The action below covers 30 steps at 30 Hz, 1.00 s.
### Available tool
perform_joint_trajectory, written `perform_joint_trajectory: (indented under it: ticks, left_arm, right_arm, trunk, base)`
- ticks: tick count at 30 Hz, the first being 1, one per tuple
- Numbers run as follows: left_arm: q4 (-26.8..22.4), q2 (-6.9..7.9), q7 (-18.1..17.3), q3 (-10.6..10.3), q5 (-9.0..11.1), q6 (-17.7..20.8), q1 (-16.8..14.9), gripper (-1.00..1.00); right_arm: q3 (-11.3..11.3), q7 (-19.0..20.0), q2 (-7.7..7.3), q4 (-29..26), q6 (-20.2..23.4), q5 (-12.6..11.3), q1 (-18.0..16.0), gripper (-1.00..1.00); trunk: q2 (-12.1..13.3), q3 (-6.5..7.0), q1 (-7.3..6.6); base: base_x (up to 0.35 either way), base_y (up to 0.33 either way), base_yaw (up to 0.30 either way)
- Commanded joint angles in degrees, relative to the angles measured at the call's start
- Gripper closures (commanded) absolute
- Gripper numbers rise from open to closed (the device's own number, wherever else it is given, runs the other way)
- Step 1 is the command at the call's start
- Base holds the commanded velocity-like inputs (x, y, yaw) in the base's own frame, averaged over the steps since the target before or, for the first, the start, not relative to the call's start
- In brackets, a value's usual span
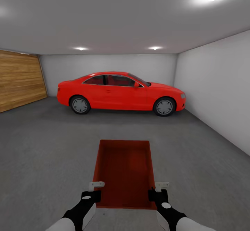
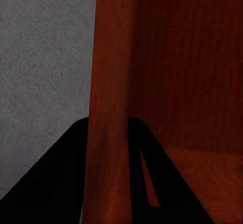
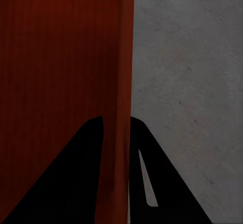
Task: Move the two storage containers from the living room to the garage. In the garage, place one container on the floor and stack the other container on top of it (either order is fine).
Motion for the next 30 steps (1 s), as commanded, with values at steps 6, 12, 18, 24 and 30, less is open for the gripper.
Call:
perform_joint_trajectory:
  ticks: [6,12,18,24,30]
  left_arm:
    - [-0.13,-0.05,0.71,1.05,-0.82,0.54,0.02,1.00]
    - [-0.12,-0.07,0.71,1.04,-0.82,0.59,0.02,1.00]
    - [-0.11,-0.07,0.71,1.04,-0.82,0.59,0.02,1.00]
    - [-0.09,-0.03,0.71,1.04,-0.82,0.59,0.02,1.00]
    - [-0.07,-0.07,0.71,1.04,-0.82,0.59,0.02,1.00]
  right_arm:
    - [-1.78,-0.55,0.04,0.01,-0.13,-0.09,-0.03,1.00]
    - [-1.80,-0.55,0.03,0.01,-0.13,-0.11,-0.03,1.00]
    - [-1.79,-0.55,0.03,0.01,-0.13,-0.16,-0.03,1.00]
    - [-1.79,-0.52,0.03,0.01,-0.13,-0.11,-0.03,1.00]
    - [-1.80,-0.26,0.00,0.01,-0.13,-0.15,-0.03,1.00]
  trunk:
    - [-0.04,-0.02,0.05]
    - [-0.04,-0.02,0.05]
    - [-0.04,-0.02,0.05]
    - [-0.04,-0.02,0.05]
    - [-0.04,-0.02,0.05]
  base:
    - [0.315,0.000,0.000]
    - [0.316,0.000,0.000]
    - [0.316,0.000,0.000]
    - [0.316,0.000,0.000]
    - [0.317,0.000,0.000]
